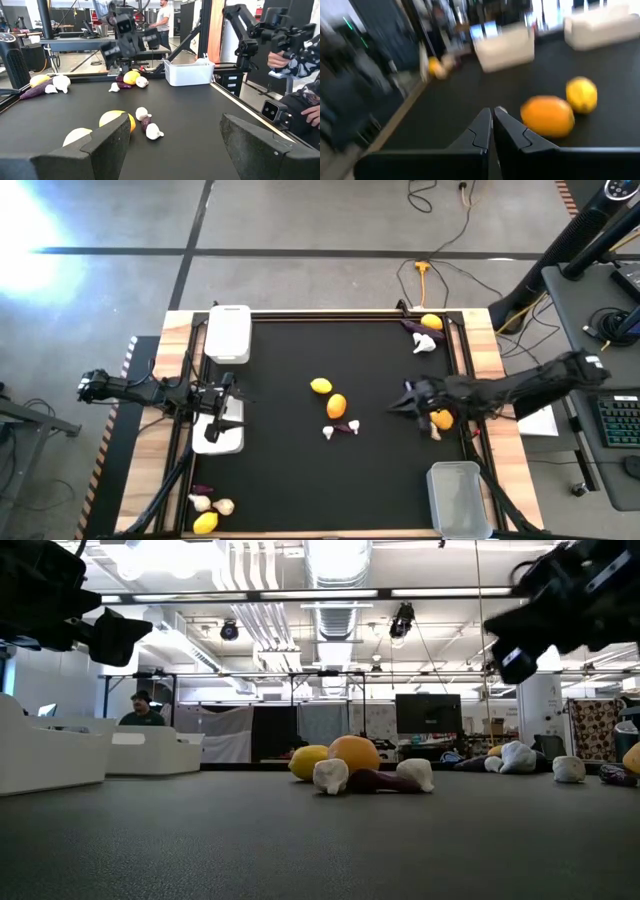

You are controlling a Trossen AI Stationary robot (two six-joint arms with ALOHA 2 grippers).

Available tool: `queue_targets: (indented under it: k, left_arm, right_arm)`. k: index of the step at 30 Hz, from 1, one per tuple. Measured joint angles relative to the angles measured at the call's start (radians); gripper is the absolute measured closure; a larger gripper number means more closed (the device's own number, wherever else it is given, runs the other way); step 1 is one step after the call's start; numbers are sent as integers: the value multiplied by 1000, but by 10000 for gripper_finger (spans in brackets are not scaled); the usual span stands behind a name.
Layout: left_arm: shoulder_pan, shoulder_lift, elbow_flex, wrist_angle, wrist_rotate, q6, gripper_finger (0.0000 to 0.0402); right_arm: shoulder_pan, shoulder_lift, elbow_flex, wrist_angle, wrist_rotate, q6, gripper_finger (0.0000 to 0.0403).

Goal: Sort produce into baskets
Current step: Put the lemon into the gray bin

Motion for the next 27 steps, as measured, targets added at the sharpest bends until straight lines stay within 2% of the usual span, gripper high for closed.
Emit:
queue_targets:
  k: [5, 8, 11, 16, 21, 27]
  left_arm:
    - [0, 0, 0, 0, 0, 0, 114]
    - [0, 0, 0, 0, 0, 0, 114]
    - [0, 0, 0, 0, 0, 0, 114]
    - [0, 0, 0, 0, 0, 0, 114]
    - [0, 0, 0, 0, 0, 0, 114]
    - [0, 0, 0, 0, 0, 0, 114]
  right_arm:
    - [-1, 217, 151, -12, 0, -91, 390]
    - [-3, 318, 269, -119, 0, -132, 390]
    - [-3, 393, 405, -303, -11, -224, 376]
    - [-3, 515, 591, -582, 20, -302, 301]
    - [-4, 631, 741, -705, 64, -397, 205]
    - [-17, 788, 952, -872, 102, -526, 109]
